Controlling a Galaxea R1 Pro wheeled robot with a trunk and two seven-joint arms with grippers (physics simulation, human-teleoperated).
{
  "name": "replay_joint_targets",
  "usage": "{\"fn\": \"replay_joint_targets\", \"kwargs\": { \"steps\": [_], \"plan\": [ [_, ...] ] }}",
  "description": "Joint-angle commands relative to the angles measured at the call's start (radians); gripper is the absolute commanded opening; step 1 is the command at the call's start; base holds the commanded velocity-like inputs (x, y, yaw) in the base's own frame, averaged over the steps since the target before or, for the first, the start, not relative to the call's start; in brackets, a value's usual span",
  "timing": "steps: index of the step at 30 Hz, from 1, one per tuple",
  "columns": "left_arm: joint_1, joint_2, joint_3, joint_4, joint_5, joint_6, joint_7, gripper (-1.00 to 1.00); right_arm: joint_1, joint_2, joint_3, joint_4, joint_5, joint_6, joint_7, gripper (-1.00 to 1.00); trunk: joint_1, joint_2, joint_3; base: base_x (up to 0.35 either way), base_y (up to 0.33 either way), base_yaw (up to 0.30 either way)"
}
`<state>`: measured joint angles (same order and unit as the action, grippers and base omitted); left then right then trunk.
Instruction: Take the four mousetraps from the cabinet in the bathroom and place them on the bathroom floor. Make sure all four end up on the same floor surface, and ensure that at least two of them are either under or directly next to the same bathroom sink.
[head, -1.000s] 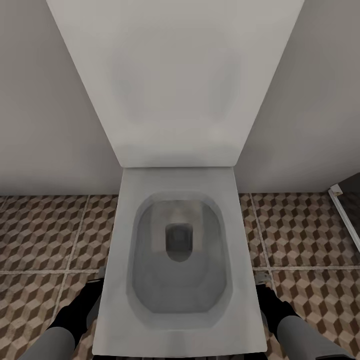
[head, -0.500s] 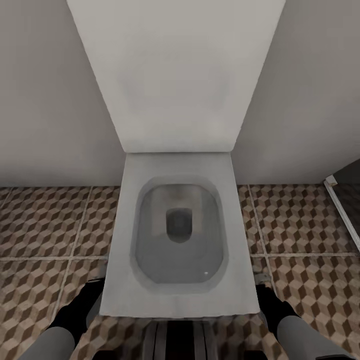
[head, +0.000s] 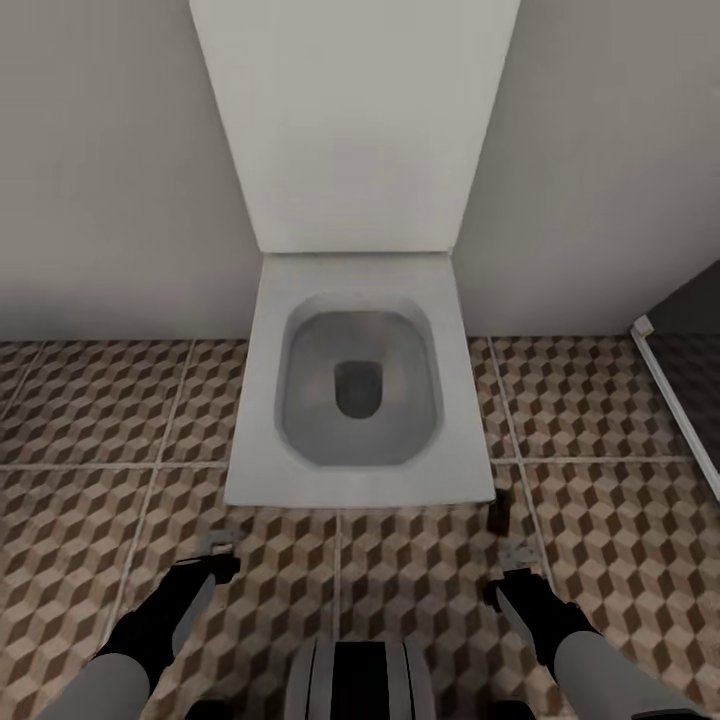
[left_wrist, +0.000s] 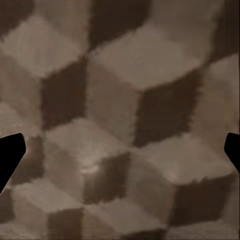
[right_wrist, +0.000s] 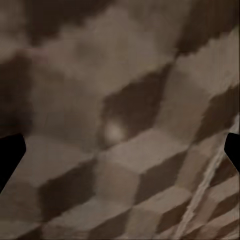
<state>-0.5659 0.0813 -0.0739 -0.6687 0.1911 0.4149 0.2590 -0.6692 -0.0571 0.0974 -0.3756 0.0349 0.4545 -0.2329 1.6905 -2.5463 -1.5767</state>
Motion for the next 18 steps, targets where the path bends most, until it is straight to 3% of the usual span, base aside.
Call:
{"fn": "replay_joint_targets", "kwargs": {
  "steps": [1,18],
  "plan": [
    [0.0,0.002,-0.007,-0.002,0.01,0.004,0.009,1.0,0.0,-0.001,0.007,-0.002,0.003,0.009,-0.002,1.0,-0.001,0.0,-0.001,-0.346,0.0,0.0],
    [0.0,0.002,-0.007,-0.002,0.011,0.004,0.009,1.0,0.0,0.0,0.007,-0.002,0.003,0.009,-0.002,1.0,-0.001,0.0,-0.001,-0.347,0.0,0.0]
  ]
}}
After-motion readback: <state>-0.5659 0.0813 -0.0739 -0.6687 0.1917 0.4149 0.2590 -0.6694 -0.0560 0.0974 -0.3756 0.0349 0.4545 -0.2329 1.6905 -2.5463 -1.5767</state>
